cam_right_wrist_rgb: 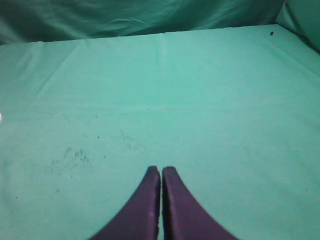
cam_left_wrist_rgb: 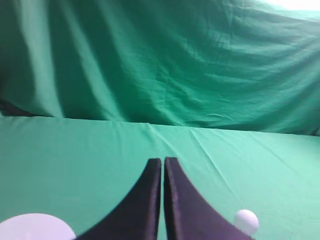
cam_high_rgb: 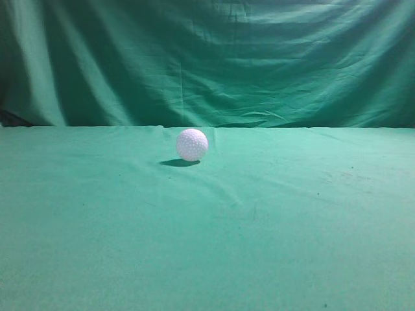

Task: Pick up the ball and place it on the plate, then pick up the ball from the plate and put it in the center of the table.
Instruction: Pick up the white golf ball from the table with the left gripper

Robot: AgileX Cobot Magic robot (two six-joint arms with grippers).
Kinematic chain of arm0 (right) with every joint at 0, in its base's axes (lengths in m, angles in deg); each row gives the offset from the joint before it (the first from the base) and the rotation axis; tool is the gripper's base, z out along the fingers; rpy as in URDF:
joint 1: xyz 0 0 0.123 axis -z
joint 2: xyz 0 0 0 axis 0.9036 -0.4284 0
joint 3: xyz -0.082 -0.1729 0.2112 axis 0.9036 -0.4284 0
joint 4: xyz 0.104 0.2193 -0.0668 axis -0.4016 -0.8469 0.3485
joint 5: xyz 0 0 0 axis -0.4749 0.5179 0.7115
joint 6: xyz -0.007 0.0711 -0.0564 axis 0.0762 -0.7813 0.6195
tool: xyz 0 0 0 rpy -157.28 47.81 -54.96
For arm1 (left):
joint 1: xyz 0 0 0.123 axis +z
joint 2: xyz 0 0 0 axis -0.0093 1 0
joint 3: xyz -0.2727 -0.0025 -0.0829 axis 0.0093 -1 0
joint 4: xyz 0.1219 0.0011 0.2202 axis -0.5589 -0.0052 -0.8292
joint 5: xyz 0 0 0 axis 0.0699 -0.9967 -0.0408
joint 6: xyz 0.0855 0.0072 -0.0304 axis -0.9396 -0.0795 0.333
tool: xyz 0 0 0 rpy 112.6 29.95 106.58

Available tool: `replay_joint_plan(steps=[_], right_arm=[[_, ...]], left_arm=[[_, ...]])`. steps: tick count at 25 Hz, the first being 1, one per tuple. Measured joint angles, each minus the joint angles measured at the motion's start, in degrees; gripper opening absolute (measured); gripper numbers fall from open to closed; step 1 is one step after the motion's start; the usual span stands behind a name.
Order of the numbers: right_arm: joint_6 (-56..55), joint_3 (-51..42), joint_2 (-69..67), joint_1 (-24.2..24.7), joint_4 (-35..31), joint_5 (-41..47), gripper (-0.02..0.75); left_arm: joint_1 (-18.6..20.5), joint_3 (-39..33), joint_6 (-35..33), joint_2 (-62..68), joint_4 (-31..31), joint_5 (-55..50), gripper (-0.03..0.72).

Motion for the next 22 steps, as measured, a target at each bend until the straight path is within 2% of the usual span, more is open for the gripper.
replay_joint_plan(steps=[5,6,7,9,12,14,15,17,19,22], right_arm=[[0.0,0.0,0.0,0.0,0.0,0.0,0.0],[0.0,0.0,0.0,0.0,0.0,0.0,0.0],[0.0,0.0,0.0,0.0,0.0,0.0,0.0],[0.0,0.0,0.0,0.0,0.0,0.0,0.0],[0.0,0.0,0.0,0.0,0.0,0.0,0.0],[0.0,0.0,0.0,0.0,0.0,0.0,0.0],[0.0,0.0,0.0,0.0,0.0,0.0,0.0],[0.0,0.0,0.0,0.0,0.0,0.0,0.0],[0.0,0.0,0.0,0.0,0.0,0.0,0.0],[0.0,0.0,0.0,0.0,0.0,0.0,0.0]], left_arm=[[0.0,0.1,2.13,6.06,-1.28,4.13,0.0],[0.0,0.55,3.36,7.59,-2.9,4.61,0.0],[0.0,1.38,5.94,9.23,-7.03,4.9,0.0],[0.0,4.19,15.59,12.67,-21.03,5.98,0.0],[0.0,10.92,39.64,19.39,-52.54,10.89,0.0],[-0.05,15.98,52.91,25.05,-66.17,16.65,0.0],[-0.2,17.78,55.76,27.89,-69.71,19.51,0.0],[-1.32,21.63,59.12,32.75,-72.39,23.01,0.0],[-3.26,24.83,60.14,36.86,-72.39,23.59,0.0],[-8.86,28.76,60.51,42.75,-72.39,18.46,0.0]])
